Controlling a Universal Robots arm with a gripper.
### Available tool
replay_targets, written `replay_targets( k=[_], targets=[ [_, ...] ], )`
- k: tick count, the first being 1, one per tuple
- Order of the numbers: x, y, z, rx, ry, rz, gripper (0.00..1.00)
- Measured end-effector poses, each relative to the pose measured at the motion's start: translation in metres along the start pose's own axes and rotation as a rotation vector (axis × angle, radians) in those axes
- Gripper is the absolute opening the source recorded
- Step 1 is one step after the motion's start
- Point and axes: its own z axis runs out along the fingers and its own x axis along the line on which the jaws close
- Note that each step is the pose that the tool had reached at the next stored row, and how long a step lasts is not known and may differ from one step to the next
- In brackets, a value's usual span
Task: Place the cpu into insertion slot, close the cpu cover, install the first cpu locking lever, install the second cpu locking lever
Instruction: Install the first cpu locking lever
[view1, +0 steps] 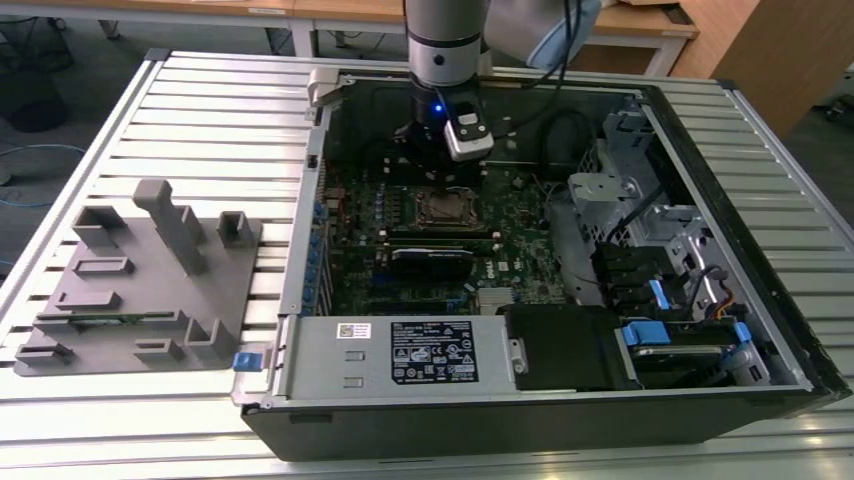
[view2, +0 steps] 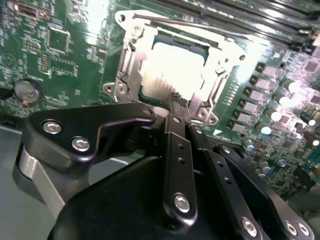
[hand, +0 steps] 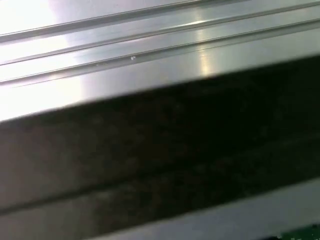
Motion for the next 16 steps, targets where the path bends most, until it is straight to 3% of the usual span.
replay_targets(
  k=[5,16],
  targets=[
    [-0.0112,-0.0026,0.0011,0.0006,0.0041,0.0,0.11],
    [-0.0128,-0.0078,0.001,-0.007,0.0044,-0.036,0.11]
  ],
)
